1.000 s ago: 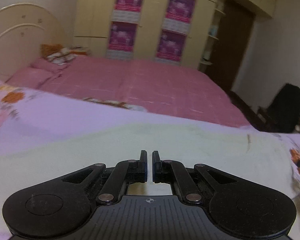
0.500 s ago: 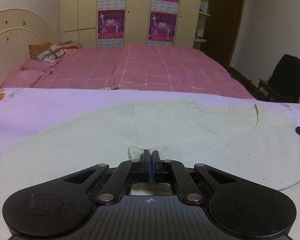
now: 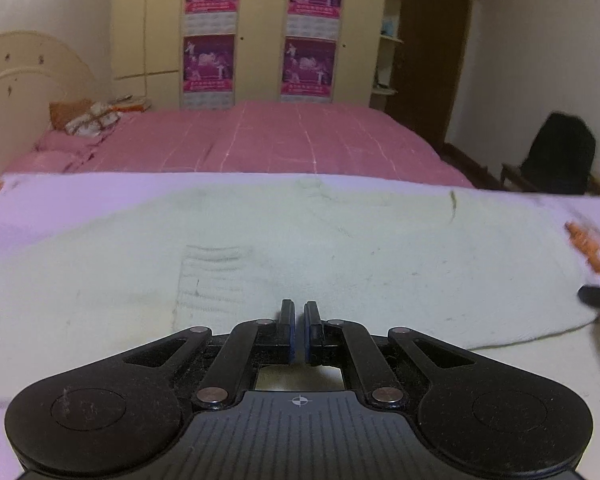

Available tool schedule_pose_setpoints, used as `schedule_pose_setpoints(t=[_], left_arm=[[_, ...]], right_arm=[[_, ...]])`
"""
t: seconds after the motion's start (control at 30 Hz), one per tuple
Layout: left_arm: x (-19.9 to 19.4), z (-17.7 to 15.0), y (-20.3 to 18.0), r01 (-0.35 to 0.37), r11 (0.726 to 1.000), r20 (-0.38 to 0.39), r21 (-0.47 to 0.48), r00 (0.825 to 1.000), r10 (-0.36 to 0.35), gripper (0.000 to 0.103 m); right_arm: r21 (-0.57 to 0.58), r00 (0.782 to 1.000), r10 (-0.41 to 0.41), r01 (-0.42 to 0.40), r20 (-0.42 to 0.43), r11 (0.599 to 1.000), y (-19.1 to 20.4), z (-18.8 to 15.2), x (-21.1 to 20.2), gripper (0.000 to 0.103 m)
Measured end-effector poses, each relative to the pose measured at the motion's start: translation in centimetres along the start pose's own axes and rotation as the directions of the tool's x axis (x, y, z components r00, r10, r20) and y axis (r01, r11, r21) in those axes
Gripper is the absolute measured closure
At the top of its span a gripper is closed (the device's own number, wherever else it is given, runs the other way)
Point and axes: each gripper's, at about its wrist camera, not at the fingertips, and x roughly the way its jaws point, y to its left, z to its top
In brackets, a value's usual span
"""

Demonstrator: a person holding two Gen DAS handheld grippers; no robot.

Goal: Fold small clothes

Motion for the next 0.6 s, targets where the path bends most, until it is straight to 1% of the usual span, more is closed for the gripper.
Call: schedule_pose_setpoints(t=[0.07,0.1,0.13,0.17,0.2,0.23,0.27,0.33,0.4,0.43,0.53,0.57,0.6], left_arm=[[-1.5,-0.8,0.4,0.010,1.000,0.028,-0.025,1.000,-0.010,0.101],[-1.9,-1.3,0.3,0.003,1.000,0.033,-0.015,0.999,-0.003,0.101],[-1.9,-1.9,0.2,-0.005,1.000,0.021,-0.001,1.000,0.005,0.101],[-1.5,-2.4,0.2,-0.007,1.000,-0.013,-0.001,1.000,0.007,0.101],[-1.3,-3.0,0.4,-0.002,1.000,-0.021,-0.014,1.000,0.002,0.101],[-1.5,-3.1,0.5,0.002,1.000,-0.010,-0.030,1.000,-0.003,0.101],[-1.8,-3.0,0.7,0.005,0.999,-0.022,-0.046,1.000,-0.006,0.101],[-3.1,-3.0,1.5,0.008,0.997,-0.002,-0.082,1.000,-0.008,0.101],[-4.9,-3.7,3.4,0.010,0.989,0.026,-0.151,1.000,-0.006,0.101],[-5.5,-4.1,4.5,0.007,0.982,0.031,-0.189,1.000,-0.001,0.101],[-8.4,-6.3,9.3,-0.034,0.945,0.043,-0.324,0.998,0.051,0.101],[-9.1,-7.1,11.2,-0.056,0.927,0.038,-0.371,0.996,0.075,0.101],[-9.9,-7.9,13.2,-0.074,0.900,0.032,-0.429,0.995,0.097,0.101]], right_arm=[[0.011,1.000,-0.009,0.008,0.028,1.000,-0.1,-0.2,-0.9,0.079],[0.018,0.999,-0.009,0.008,0.052,1.000,0.1,-0.3,-1.7,0.080],[0.026,0.997,-0.002,0.000,0.078,1.000,0.1,-0.6,-2.7,0.080],[0.032,0.995,0.007,-0.011,0.096,0.999,0.2,-1.0,-3.3,0.079],[0.026,0.995,0.017,-0.020,0.099,0.999,0.5,-1.5,-3.6,0.079],[0.003,0.998,0.010,-0.010,0.066,1.000,0.9,-2.0,-3.1,0.076],[-0.020,1.000,-0.018,0.018,0.012,1.000,1.1,-2.3,-2.3,0.075],[-0.010,1.000,-0.025,0.026,0.010,1.000,1.3,-2.1,-2.5,0.074],[0.022,0.999,-0.007,0.006,0.036,1.000,1.3,-1.8,-3.6,0.075],[0.022,0.999,-0.010,0.009,0.050,1.000,1.4,-1.8,-4.2,0.074],[0.030,0.999,-0.006,0.004,0.049,1.000,1.7,-2.1,-5.2,0.074],[0.030,0.999,-0.004,0.003,0.041,1.000,1.8,-2.4,-5.5,0.073],[0.026,1.000,-0.006,0.005,0.031,1.000,2.0,-2.8,-5.6,0.073]])
